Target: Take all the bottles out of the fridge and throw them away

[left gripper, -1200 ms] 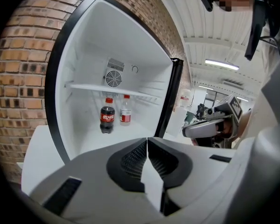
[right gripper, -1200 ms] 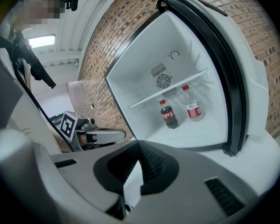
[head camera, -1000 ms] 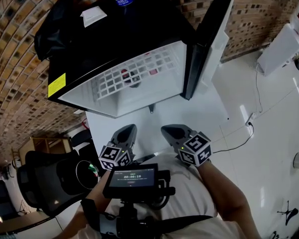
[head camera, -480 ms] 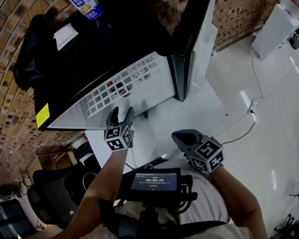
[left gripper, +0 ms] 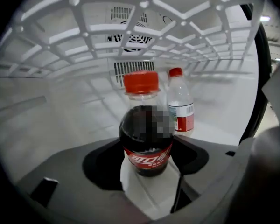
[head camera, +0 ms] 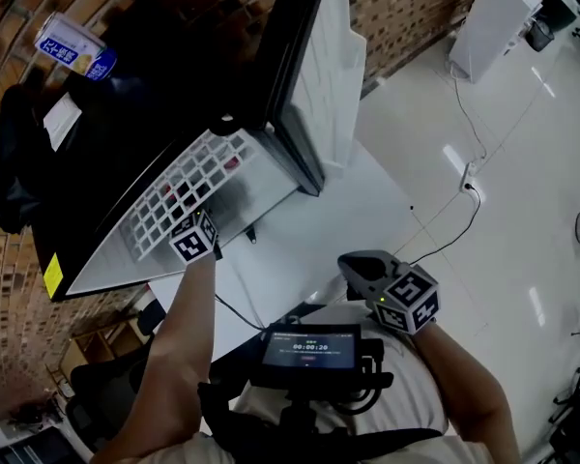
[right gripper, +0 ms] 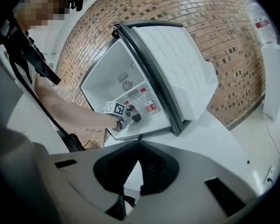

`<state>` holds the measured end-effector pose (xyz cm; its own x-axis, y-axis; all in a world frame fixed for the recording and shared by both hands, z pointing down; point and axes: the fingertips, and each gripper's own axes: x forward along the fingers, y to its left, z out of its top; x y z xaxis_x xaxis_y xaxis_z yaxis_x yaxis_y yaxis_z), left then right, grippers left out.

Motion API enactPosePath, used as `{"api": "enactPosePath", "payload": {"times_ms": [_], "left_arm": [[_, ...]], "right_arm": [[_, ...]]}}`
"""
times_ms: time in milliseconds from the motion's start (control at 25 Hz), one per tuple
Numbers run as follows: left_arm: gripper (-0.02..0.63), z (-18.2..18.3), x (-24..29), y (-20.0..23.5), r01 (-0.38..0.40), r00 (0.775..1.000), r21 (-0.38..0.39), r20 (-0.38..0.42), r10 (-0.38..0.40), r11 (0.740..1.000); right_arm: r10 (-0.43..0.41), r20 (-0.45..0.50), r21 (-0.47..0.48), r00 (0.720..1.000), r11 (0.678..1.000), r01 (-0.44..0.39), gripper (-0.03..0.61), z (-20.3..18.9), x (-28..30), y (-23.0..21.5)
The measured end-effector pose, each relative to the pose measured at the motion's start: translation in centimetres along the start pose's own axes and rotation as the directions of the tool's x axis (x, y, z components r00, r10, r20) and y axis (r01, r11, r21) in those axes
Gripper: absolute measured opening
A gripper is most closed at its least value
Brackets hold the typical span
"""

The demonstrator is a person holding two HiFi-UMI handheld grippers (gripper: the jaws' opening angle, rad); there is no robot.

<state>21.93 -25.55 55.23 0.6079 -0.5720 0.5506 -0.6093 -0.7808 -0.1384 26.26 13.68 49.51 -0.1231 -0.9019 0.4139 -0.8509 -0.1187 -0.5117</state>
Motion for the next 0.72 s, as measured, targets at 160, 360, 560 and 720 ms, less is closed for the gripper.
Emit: {"api": "enactPosePath", "payload": {"times_ms": [160, 360, 560, 720], "left_arm": [[0.313, -1.7, -3.5, -2.8, 0.054, 0.998, 0.062, -0.018, -0.053, 0.997], [0.313, -6.1, -11.6, -6.4, 0.181, 0.983, 0.105, -0.043, -0.178, 0.978], [0.311, -9.4, -18.9, -6.6, 0.293, 0.956, 0.016, -0.037, -0.292, 0.956], [0.313, -13.2, -24.1, -4.1, 0.269, 0.962, -0.056, -0.037, -0.271, 0.962]], "right_arm": [[0.015, 0.003, -0.001, 1.000, 1.000, -0.015, 0.003, 0.3, 0.3, 0.2], [0.133, -0.043, -0.062, 0.990, 0.989, -0.136, 0.003, 0.7, 3.0, 2.8], [0.248, -0.115, -0.102, 0.962, 0.960, -0.260, 0.003, -0.1, 6.4, 6.8], [0.355, -0.227, -0.129, 0.907, 0.912, -0.390, 0.003, -1.9, 9.4, 11.1]]}}
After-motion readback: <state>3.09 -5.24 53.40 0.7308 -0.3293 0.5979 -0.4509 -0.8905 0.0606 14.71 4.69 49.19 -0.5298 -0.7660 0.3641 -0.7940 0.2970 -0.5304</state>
